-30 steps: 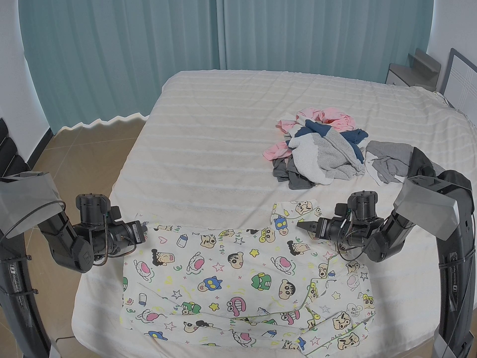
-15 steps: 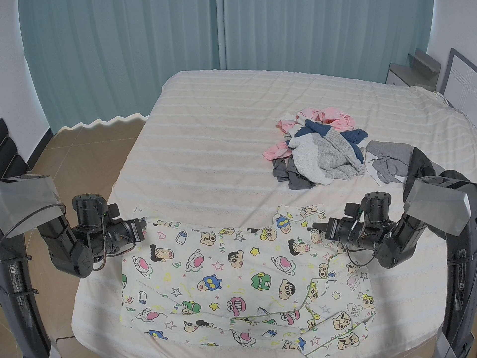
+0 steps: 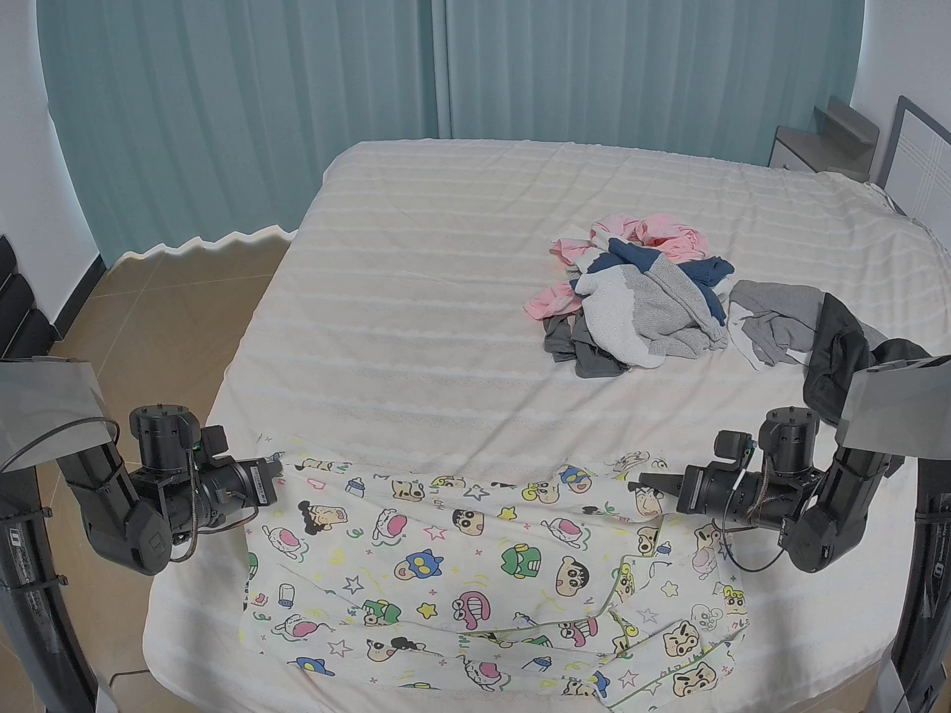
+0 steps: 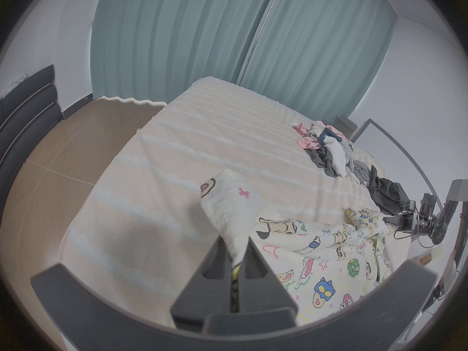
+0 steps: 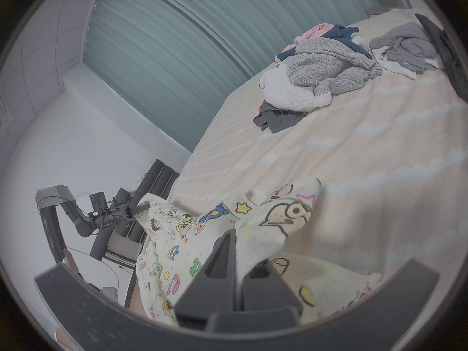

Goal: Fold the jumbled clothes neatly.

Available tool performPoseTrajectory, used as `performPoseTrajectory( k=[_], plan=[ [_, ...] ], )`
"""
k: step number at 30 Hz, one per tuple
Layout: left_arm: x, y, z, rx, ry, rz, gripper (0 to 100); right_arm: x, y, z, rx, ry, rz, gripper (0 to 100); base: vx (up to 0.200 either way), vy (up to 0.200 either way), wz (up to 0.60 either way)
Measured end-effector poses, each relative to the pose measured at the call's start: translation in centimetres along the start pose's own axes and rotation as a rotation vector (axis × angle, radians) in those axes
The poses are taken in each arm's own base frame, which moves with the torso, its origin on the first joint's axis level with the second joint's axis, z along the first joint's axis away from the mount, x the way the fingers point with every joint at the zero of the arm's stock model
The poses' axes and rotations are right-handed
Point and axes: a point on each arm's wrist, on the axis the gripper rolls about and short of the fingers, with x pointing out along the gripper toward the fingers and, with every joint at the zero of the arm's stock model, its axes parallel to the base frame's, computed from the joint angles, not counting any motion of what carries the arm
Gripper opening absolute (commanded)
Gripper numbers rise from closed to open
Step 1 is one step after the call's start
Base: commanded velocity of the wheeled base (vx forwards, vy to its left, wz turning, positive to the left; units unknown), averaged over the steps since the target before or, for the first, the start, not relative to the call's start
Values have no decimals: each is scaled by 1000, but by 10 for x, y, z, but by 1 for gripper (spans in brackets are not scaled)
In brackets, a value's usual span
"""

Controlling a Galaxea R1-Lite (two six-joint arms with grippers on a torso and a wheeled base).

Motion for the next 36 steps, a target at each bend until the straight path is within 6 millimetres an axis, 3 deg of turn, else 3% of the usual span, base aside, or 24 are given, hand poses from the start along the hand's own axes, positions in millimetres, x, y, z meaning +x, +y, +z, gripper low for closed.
performPoseTrajectory(
  k=[19, 26, 36],
  plan=[
    [-53, -1, -50, 110, 108, -55, 0, -63, 13, -57, -80, 153, -23, 0, 0, 0, 0],
    [-57, 2, -65, 129, 114, -57, 0, -71, 13, -74, -75, 228, -40, 0, 0, 0, 0],
    [-62, 6, -94, 103, 262, -92, 0, -78, 10, -88, -52, 297, -63, 0, 0, 0, 0]
  ],
)
